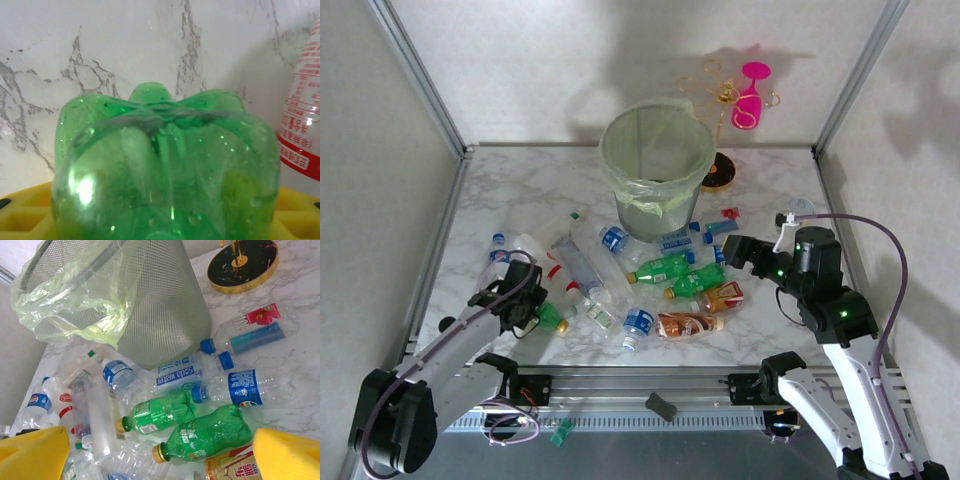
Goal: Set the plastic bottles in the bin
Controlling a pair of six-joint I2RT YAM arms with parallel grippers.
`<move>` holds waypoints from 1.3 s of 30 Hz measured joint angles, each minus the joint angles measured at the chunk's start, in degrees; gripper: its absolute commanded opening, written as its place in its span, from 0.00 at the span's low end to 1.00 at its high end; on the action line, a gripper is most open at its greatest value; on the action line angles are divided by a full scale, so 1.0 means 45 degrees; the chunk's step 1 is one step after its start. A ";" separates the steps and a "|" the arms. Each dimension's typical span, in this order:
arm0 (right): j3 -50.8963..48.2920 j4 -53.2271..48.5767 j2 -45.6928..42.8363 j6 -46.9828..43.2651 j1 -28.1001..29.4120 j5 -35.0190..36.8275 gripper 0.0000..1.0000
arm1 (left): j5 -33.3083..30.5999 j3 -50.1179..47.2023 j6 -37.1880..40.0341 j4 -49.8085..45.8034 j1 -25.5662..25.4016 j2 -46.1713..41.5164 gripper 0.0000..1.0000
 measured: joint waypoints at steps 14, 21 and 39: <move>0.0602 -0.0107 -0.1035 0.0544 0.0000 0.1413 0.99 | 0.0500 0.2633 0.0967 -0.1545 -0.0219 -0.1957 0.52; 0.0617 0.0661 -0.0097 0.0029 0.0000 -0.0889 0.90 | 0.1321 0.4347 0.2909 0.0102 -0.1642 -0.3463 0.53; 0.2113 0.5537 0.4935 0.0223 0.8170 -0.4274 0.99 | 0.6572 0.4323 0.4143 0.9010 -0.3405 -0.3468 0.50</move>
